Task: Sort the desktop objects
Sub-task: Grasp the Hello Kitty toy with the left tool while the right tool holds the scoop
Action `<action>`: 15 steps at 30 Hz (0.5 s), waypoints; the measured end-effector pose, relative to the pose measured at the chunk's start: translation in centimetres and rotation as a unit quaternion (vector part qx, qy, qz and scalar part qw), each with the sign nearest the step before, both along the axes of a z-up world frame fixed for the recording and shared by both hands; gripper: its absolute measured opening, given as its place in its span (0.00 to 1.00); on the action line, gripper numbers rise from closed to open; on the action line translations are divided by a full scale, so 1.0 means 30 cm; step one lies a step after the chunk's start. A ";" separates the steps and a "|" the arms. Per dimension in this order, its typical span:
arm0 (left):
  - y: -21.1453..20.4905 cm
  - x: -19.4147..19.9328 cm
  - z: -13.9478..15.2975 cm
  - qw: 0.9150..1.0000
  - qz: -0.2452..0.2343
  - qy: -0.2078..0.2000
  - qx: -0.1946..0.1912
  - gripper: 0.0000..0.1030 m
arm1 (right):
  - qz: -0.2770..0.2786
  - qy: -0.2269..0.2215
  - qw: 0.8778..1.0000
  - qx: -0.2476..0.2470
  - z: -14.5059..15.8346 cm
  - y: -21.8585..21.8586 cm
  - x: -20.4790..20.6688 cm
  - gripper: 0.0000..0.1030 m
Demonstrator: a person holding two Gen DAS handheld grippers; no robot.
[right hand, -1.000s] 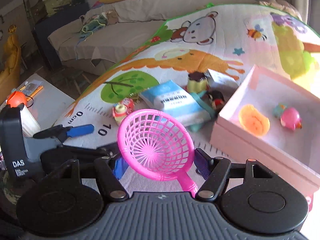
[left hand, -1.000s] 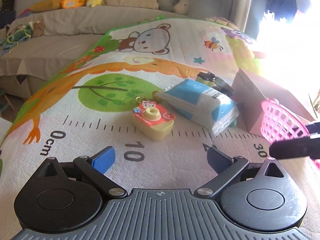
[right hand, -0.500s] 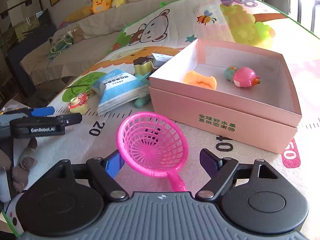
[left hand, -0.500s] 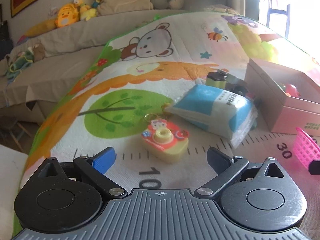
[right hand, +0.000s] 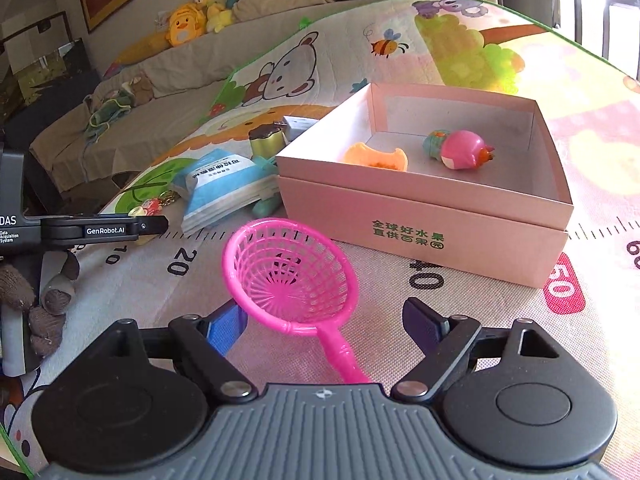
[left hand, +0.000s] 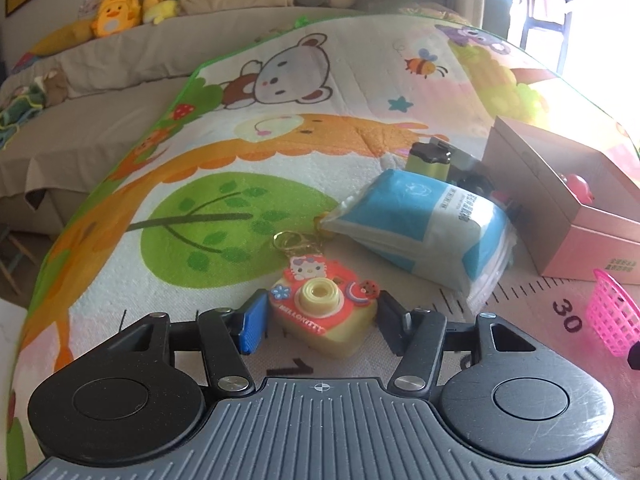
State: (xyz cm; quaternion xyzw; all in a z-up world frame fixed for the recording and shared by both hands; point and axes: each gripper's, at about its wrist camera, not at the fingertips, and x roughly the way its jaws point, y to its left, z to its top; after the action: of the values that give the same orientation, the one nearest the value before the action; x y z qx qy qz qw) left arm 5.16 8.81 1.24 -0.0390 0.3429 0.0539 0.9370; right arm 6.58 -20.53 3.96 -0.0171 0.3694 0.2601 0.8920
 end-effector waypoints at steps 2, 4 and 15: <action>-0.024 -0.040 0.000 1.000 -0.007 0.001 0.009 0.61 | 0.003 -0.016 1.000 -0.005 0.006 0.002 -0.017 0.87; -0.051 -0.087 0.004 1.000 -0.023 0.004 0.009 0.61 | 0.003 -0.025 1.000 -0.009 0.009 -0.001 -0.025 0.88; -0.096 -0.172 0.007 0.999 -0.044 0.016 -0.011 0.73 | 0.059 0.005 0.998 0.006 -0.010 0.020 -0.047 0.88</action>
State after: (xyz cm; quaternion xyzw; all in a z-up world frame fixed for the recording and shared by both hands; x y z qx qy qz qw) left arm 0.01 5.93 1.45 -0.0336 0.3596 0.0091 0.9325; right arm 5.16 -19.92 3.67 -0.0321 0.3710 0.3149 0.8730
